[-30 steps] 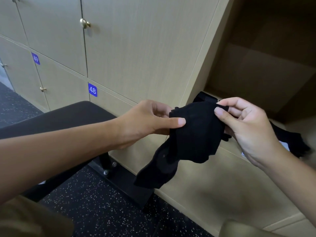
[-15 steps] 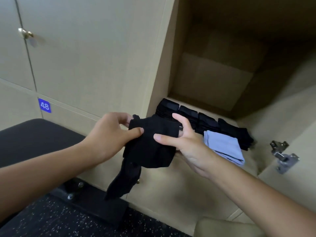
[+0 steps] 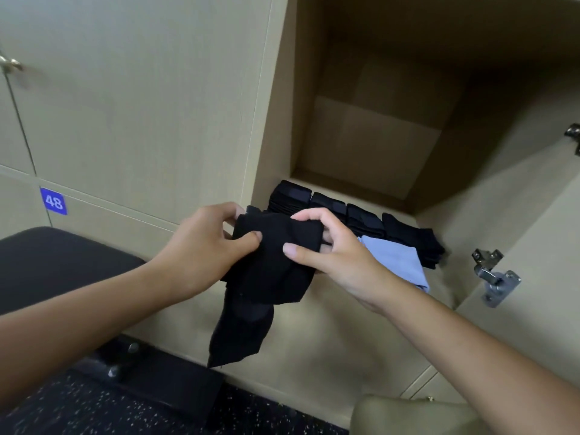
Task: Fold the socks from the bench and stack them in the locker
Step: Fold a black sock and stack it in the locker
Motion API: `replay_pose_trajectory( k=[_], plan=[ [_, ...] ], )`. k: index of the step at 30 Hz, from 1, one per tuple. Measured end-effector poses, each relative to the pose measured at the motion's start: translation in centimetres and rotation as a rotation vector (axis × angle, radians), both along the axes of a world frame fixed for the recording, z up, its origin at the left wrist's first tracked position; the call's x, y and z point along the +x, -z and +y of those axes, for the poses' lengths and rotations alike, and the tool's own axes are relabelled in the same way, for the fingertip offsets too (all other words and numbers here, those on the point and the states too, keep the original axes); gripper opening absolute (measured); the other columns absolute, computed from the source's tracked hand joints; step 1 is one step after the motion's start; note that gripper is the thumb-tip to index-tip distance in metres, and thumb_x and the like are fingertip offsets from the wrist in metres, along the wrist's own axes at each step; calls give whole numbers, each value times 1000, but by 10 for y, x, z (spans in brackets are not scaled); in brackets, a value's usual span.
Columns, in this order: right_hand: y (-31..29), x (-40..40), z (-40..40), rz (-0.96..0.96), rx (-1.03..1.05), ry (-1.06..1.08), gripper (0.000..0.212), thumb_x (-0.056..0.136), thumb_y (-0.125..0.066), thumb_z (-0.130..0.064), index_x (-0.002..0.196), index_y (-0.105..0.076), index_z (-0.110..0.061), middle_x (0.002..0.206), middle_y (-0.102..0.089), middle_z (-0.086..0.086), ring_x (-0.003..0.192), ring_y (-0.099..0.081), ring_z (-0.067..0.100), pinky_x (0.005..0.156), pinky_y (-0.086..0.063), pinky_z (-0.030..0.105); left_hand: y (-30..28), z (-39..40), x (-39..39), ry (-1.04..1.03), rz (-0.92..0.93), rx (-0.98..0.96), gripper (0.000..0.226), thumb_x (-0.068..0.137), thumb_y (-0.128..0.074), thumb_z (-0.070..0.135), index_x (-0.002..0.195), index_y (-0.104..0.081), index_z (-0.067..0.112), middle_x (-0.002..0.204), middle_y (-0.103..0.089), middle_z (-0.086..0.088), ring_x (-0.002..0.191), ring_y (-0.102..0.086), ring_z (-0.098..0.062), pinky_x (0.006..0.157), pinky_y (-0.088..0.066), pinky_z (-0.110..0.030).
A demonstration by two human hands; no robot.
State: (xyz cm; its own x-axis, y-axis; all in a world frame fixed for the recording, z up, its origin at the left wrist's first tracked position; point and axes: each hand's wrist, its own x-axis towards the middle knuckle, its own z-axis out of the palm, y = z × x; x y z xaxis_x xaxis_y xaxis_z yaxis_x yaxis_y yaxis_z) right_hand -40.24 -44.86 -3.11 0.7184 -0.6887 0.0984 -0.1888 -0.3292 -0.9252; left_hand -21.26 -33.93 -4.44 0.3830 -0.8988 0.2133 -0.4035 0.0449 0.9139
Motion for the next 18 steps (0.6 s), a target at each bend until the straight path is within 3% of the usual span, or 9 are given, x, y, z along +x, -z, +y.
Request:
replay_pose_trajectory(
  k=[4,8,11,15,18],
  plan=[
    [3,-2,-8,-8,-137,55,22,83,-83,-20,99,-68,-23,111,-69,3,93,-69,17,95,-54,41,1,-2,2,-15,-33,9,6,98,-65,27,92,-64,25,75,-76,-8,68,-75,-24,70,-63,-45],
    [5,-2,-10,-1,-146,18,27,80,-85,-25,100,-67,-22,113,-69,5,101,-69,33,99,-53,51,3,-2,4,-18,-42,-11,4,98,-64,30,96,-65,27,81,-76,-9,75,-75,-29,78,-61,-55],
    [5,-1,-8,-45,-172,10,26,84,-82,-15,106,-70,-22,115,-71,-2,99,-72,25,95,-57,44,3,-1,7,-14,-30,-20,4,99,-63,30,99,-65,26,85,-76,-12,78,-75,-31,79,-61,-57],
    [3,1,-8,-155,-260,112,10,83,-81,-9,88,-78,-16,111,-71,-7,84,-72,14,81,-55,25,1,3,10,-30,-20,-19,4,99,-64,27,100,-65,23,86,-76,-11,78,-75,-30,77,-62,-52],
    [1,1,-11,-105,-305,95,6,85,-80,-10,84,-79,-16,113,-70,-9,92,-70,9,85,-53,21,-2,8,11,-33,13,-19,4,99,-64,24,100,-66,21,87,-76,-9,80,-76,-29,77,-63,-52]
  ],
)
